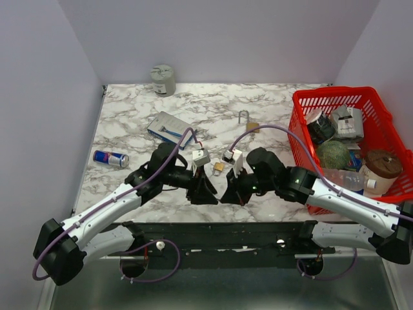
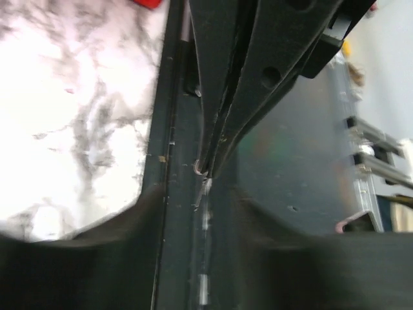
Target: Unlock with the key
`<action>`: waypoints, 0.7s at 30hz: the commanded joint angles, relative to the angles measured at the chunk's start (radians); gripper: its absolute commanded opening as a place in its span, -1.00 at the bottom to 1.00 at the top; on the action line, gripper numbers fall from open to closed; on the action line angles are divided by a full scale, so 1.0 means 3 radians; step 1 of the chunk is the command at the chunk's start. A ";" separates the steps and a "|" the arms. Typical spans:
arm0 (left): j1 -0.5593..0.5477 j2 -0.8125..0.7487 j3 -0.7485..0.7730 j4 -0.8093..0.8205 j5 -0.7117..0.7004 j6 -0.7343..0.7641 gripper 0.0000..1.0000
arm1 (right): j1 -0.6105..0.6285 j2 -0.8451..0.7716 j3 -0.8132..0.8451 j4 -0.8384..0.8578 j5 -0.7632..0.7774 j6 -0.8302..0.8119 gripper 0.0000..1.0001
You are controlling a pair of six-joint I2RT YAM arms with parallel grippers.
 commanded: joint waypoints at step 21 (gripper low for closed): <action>0.0125 0.1403 0.0355 0.0549 -0.2789 -0.0700 0.61 | -0.1085 -0.1292 -0.0833 0.0304 0.0799 0.0464 -0.99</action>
